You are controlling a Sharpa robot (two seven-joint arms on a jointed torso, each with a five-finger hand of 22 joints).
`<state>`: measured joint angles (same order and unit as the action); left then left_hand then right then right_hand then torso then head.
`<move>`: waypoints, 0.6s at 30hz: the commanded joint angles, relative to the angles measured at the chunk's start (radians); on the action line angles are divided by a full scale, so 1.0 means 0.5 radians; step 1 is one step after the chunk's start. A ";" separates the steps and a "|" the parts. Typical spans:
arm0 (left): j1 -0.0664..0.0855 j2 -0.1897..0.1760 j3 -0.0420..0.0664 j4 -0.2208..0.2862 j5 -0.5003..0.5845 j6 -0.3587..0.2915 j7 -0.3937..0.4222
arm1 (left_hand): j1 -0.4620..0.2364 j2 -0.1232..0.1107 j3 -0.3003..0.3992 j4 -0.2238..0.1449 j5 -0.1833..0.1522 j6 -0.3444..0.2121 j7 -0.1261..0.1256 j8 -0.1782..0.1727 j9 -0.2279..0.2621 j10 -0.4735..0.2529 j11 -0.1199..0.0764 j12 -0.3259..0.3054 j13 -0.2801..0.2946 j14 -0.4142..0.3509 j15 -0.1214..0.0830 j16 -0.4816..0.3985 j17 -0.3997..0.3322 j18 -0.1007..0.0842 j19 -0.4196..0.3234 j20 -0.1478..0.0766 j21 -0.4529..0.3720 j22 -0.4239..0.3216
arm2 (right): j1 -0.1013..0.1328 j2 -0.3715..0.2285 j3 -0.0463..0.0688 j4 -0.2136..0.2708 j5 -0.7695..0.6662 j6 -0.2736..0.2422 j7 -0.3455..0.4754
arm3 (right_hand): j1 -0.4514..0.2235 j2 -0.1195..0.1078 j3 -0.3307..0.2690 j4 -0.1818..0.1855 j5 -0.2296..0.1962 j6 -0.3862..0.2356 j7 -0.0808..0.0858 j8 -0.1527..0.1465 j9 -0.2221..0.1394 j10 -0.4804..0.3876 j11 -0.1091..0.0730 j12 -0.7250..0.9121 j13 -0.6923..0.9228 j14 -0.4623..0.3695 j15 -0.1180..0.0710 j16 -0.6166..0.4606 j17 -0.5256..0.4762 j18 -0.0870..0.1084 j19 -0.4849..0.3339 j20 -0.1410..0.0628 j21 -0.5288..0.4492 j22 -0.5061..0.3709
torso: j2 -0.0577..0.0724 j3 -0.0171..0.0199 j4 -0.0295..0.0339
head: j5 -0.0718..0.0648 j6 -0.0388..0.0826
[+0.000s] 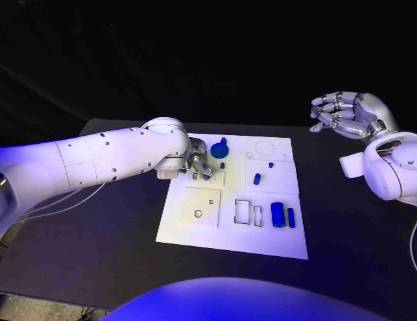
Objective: Assemble the parts on the task board
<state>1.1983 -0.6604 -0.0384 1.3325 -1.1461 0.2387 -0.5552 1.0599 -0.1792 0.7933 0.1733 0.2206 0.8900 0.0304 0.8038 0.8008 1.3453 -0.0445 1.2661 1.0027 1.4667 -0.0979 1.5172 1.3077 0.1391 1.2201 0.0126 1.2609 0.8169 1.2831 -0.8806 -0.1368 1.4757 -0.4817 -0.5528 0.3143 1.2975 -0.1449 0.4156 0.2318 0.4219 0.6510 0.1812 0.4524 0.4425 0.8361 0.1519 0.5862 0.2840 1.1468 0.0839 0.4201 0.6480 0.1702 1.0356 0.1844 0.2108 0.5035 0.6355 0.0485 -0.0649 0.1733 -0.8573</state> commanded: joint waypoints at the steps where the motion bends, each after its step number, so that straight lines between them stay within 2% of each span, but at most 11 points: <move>1: -0.002 -0.002 -0.002 -0.004 -0.078 0.094 0.008 | 0.082 0.063 0.178 -0.187 0.002 0.000 -0.012 -0.004 0.003 0.008 -0.003 0.015 0.006 0.151 -0.002 0.010 0.300 -0.014 0.016 0.003 0.013 0.004 | -0.002 0.001 0.000 -0.001 -0.012 0.019 0.012 | -0.019 -0.006 0.013 0.003 0.007 0.000 0.101 0.012 -0.002 -0.007 0.009 0.008 -0.002 0.016 -0.001 -0.007 0.002 0.020 0.009 0.008 -0.013 -0.002 | 0.000 0.0001 -0.001 | -0.001 0.000; 18: -0.002 -0.007 -0.002 -0.028 0.031 0.139 -0.020 | 0.098 0.073 0.195 -0.199 0.011 0.011 -0.013 -0.003 0.003 0.018 -0.005 0.023 0.019 0.151 -0.003 0.010 0.301 -0.017 0.027 0.002 0.022 0.022 | -0.003 0.002 0.000 -0.002 -0.012 0.016 0.015 | -0.019 -0.006 0.013 0.003 0.007 0.000 0.101 0.012 -0.002 -0.007 0.009 0.008 -0.002 0.016 -0.001 -0.007 0.002 0.020 0.009 0.008 -0.013 -0.002 | 0.001 -0.0008 0.002 | -0.001 -0.003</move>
<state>1.1990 -0.6624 -0.0370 1.3227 -1.1492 0.2760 -0.5528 1.0620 -0.1800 0.7934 0.1734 0.2190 0.8896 0.0319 0.7991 0.8009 1.3495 -0.0483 1.2721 1.0108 1.4667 -0.0978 1.5172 1.3076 0.1389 1.2277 0.0127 1.2682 0.8270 1.2822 -0.8805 -0.1368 1.4750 -0.4817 -0.5528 0.3146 1.2975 -0.1449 0.4156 0.2318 0.4218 0.6510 0.1812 0.4524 0.4426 0.8361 0.1519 0.5862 0.2841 1.1468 0.0838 0.4201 0.6478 0.1703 1.0356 0.1844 0.2108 0.5036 0.6364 0.0478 -0.0643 0.1725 -0.8581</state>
